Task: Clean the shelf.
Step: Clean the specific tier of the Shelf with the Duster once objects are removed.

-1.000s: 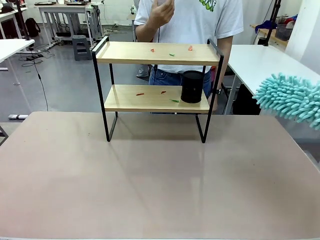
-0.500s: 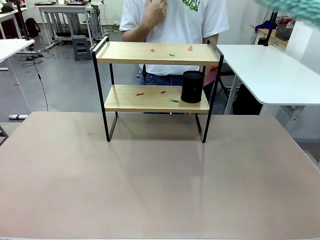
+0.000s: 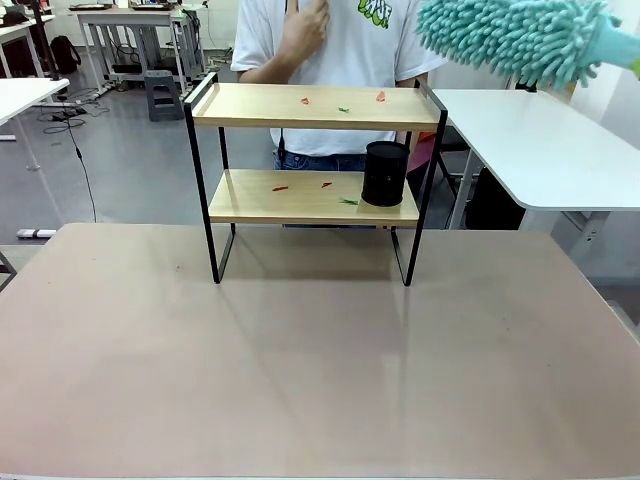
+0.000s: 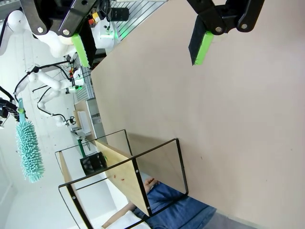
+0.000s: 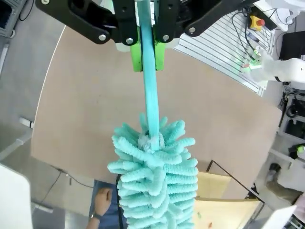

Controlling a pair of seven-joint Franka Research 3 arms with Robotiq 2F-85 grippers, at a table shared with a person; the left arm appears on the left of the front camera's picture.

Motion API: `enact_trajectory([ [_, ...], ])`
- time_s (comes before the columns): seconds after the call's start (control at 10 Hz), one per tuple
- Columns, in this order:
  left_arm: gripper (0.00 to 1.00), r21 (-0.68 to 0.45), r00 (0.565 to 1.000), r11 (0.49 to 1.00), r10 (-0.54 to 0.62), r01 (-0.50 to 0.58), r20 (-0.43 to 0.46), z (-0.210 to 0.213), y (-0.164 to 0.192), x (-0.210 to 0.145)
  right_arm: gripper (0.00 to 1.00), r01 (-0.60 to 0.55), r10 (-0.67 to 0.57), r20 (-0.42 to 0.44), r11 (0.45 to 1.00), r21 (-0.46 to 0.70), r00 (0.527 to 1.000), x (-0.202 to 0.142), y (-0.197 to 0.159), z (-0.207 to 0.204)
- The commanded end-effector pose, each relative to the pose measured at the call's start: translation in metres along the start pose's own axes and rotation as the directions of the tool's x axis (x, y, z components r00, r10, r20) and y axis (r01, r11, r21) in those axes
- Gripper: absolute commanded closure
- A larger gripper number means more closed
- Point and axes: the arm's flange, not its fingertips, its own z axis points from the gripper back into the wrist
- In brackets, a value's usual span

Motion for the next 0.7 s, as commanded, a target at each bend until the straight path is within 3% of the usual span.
enact_trajectory([
  [0.0, 0.0, -0.015, 1.0, 1.0, -0.021, 0.021, 0.014, -0.002, -0.002, -0.001, 0.88, 0.034, -0.034, 0.048, 0.999, -0.008, 0.998, -0.002, 0.001, 0.01],
  [0.1, 0.0, -0.015, 1.0, 1.0, -0.021, 0.021, 0.014, -0.002, -0.002, -0.001, 0.88, 0.0, 0.0, 0.0, 1.0, 0.0, 1.0, 0.0, 0.0, 0.0],
  [0.2, 0.0, -0.015, 1.0, 1.0, -0.021, 0.021, 0.014, -0.002, -0.002, -0.001, 0.88, 0.026, -0.027, 0.011, 0.999, 0.023, 1.0, 0.007, 0.005, -0.006],
  [0.4, 0.0, -0.015, 1.0, 1.0, -0.021, 0.021, 0.014, -0.002, -0.002, -0.001, 0.88, 0.024, -0.024, 0.003, 0.999, -0.042, 1.0, 0.055, 0.019, -0.044],
  [0.6, 0.0, -0.015, 1.0, 1.0, -0.021, 0.021, 0.014, -0.002, -0.002, -0.001, 0.88, 0.101, -0.102, 0.0, 0.982, -0.16, 0.995, 0.097, 0.043, -0.085],
])
